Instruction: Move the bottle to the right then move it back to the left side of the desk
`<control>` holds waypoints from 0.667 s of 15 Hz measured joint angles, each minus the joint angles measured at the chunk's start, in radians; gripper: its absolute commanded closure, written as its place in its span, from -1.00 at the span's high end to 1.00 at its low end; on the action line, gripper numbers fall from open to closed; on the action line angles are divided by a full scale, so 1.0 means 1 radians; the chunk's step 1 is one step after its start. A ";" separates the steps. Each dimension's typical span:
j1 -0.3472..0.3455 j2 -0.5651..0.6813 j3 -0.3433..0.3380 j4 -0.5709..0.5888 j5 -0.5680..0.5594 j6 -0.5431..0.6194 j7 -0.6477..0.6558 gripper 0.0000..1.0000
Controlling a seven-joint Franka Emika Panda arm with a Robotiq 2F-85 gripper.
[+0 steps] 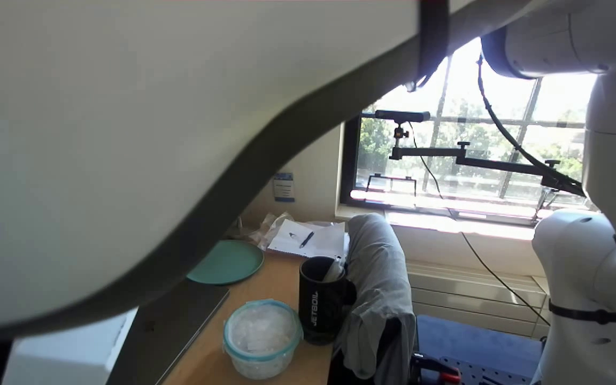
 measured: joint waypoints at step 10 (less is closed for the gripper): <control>0.047 0.136 0.000 0.154 -0.042 -0.034 -0.060 -0.57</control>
